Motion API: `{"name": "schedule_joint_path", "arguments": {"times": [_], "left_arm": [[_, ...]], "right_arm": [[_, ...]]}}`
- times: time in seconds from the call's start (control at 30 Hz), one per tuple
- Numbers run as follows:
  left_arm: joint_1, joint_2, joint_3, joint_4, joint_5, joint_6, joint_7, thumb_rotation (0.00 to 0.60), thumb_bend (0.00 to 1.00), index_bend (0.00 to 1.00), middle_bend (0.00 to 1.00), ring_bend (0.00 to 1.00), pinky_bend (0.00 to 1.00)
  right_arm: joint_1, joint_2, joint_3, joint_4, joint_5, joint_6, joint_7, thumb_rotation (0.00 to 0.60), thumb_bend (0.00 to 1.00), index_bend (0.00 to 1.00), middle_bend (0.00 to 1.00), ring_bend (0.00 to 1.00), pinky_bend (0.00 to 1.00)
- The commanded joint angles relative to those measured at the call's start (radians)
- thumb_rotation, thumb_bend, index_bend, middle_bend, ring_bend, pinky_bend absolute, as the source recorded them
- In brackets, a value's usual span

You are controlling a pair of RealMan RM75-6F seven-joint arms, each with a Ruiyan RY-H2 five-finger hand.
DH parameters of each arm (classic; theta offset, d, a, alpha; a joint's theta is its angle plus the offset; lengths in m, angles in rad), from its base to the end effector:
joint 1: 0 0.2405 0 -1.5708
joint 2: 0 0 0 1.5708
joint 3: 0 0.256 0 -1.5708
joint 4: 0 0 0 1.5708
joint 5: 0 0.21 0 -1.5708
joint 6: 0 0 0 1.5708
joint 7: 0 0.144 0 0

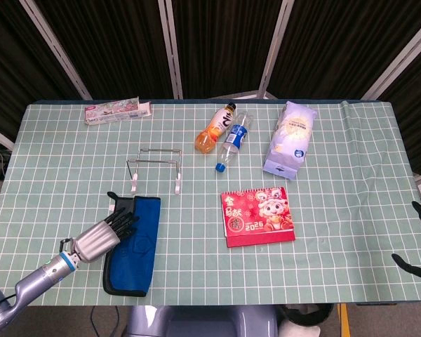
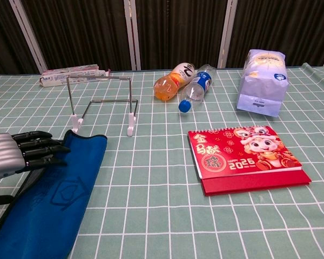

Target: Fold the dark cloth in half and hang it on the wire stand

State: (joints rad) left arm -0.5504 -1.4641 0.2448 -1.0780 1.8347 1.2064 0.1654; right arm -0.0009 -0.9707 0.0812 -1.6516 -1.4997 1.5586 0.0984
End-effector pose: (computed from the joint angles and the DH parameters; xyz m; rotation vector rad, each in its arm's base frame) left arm -0.2855 0.2529 0.0082 -2.3357 -0.2708 -0.6598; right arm -0.3184 -0.1601 0.2165 1.2870 -0.8591 0.9090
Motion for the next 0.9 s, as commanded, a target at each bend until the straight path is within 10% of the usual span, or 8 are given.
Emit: {"name": "schedule_joint_path", "arguments": {"times": [0.03, 0.4, 0.67, 0.9], "left_arm": [[0.014, 0.040, -0.004, -0.028, -0.012, 0.026, -0.023, 0.600, 0.11, 0.00, 0.00, 0.00, 0.00], [0.078, 0.163, 0.011, -0.134, 0.015, 0.165, -0.113, 0.600, 0.11, 0.01, 0.00, 0.00, 0.00], [0.109, 0.167, 0.052, -0.165, 0.055, 0.162, -0.140, 0.600, 0.17, 0.36, 0.00, 0.00, 0.00], [0.117, 0.117, 0.079, -0.165, 0.097, 0.116, -0.126, 0.600, 0.25, 0.43, 0.00, 0.00, 0.00]], "right_arm": [[0.000, 0.001, -0.001, -0.001, -0.002, 0.000, 0.001, 0.600, 0.00, 0.01, 0.00, 0.00, 0.00], [0.001, 0.007, -0.009, -0.003, -0.023, 0.001, 0.021, 0.600, 0.00, 0.01, 0.00, 0.00, 0.00], [-0.001, 0.011, -0.013, -0.001, -0.031, 0.006, 0.039, 0.600, 0.00, 0.01, 0.00, 0.00, 0.00], [-0.003, 0.016, -0.016, -0.001, -0.041, 0.012, 0.051, 0.600, 0.00, 0.01, 0.00, 0.00, 0.00]]}}
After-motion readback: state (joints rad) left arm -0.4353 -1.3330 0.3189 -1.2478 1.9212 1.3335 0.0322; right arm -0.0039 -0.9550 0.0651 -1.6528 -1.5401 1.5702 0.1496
